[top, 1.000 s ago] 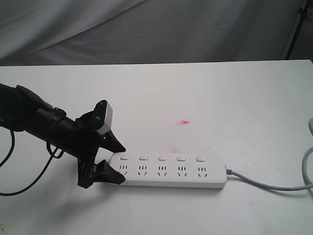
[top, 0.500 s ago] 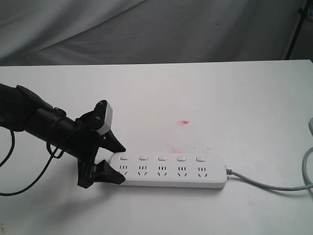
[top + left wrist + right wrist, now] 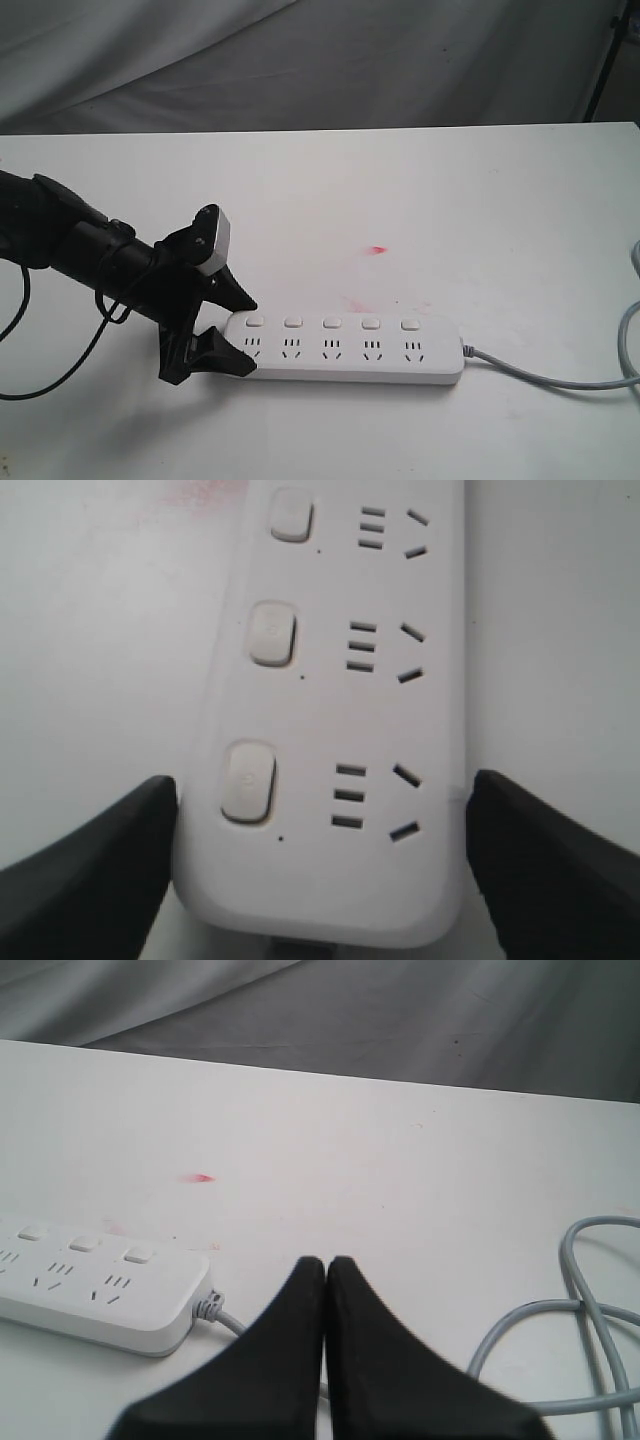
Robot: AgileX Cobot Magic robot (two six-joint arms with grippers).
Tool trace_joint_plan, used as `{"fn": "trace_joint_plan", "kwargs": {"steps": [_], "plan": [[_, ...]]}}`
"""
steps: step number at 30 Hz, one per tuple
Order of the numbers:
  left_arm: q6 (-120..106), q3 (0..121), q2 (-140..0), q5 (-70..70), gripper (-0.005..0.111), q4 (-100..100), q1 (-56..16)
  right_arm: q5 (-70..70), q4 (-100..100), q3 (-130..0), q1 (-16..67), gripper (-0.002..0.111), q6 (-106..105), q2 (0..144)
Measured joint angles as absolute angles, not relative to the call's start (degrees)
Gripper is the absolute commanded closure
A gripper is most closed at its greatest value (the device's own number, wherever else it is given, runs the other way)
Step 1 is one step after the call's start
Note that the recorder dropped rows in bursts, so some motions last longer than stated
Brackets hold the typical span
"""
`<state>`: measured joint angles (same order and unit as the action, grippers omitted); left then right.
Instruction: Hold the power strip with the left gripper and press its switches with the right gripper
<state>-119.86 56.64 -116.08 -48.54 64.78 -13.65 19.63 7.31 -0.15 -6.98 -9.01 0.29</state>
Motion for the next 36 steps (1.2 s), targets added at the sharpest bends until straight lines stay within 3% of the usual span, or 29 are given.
{"fn": "trace_joint_plan", "kwargs": {"steps": [9,22,36], "plan": [[-119.9,56.6,-116.1,-48.5,0.063,64.8,-13.6,18.0,7.3,-0.2,-7.0,0.108,-9.0,0.3],[-119.9,56.6,-116.1,-48.5,0.063,64.8,-13.6,-4.8,9.7,-0.2,-7.0,0.108,-9.0,0.3],[-119.9,56.6,-116.1,-48.5,0.063,64.8,-13.6,-12.5,11.8,-0.2,-7.0,0.108,-5.6,0.3]]}}
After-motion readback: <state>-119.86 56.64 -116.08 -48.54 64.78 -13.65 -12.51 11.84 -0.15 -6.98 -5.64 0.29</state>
